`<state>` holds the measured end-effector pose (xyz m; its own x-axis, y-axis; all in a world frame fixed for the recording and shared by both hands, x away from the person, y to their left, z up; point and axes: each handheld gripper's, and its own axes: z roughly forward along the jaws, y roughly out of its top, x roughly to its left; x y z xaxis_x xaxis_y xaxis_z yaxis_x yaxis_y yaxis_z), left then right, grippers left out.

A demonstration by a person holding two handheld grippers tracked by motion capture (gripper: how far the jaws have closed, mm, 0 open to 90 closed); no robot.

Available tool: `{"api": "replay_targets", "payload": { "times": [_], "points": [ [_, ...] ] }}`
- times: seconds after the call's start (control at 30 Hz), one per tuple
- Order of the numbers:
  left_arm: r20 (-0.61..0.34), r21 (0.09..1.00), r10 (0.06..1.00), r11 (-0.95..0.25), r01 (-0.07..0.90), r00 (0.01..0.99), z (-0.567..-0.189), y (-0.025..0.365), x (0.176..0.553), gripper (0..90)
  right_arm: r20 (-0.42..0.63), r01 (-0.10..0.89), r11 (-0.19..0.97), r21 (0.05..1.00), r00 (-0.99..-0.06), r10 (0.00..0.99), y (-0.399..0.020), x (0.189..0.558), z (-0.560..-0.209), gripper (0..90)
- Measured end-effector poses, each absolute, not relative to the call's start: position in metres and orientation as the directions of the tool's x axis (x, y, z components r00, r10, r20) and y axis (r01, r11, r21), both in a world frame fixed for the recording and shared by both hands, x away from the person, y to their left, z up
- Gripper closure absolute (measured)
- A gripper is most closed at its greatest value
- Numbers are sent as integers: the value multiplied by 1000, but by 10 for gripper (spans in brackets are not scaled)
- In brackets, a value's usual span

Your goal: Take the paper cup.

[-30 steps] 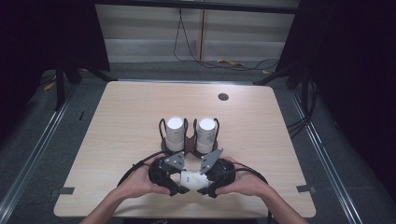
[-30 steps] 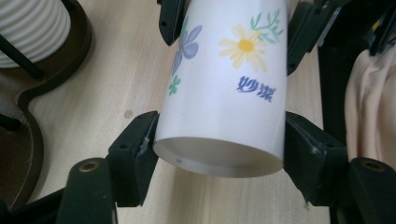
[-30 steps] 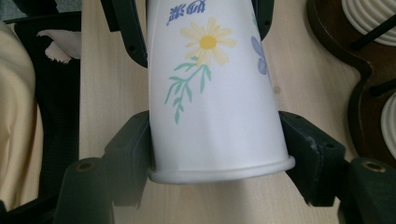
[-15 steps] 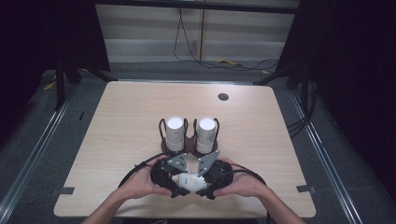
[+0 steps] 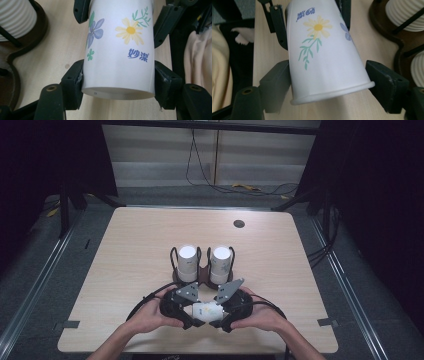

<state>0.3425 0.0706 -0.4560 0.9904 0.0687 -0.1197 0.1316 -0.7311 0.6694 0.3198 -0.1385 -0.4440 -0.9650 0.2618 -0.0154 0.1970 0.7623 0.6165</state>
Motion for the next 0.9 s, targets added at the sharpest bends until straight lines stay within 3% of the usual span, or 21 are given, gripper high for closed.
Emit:
{"api": "replay_targets", "payload": {
  "times": [0.4, 0.7, 0.9],
  "points": [
    [-161, 726, 116, -658, 197, 980, -454, 80, 347, 358, 64, 306, 642, 703, -926, 371, -159, 321, -445, 162],
    [-203, 769, 172, -582, 266, 964, -455, 90, 346, 357, 87, 354, 610, 709, -902, 423, -177, 314, -442, 157],
    [-209, 796, 192, -537, 281, 959, -458, 96, 347, 357, 112, 371, 513, 774, -878, 466, -189, 311, -441, 145]
  ]
}}
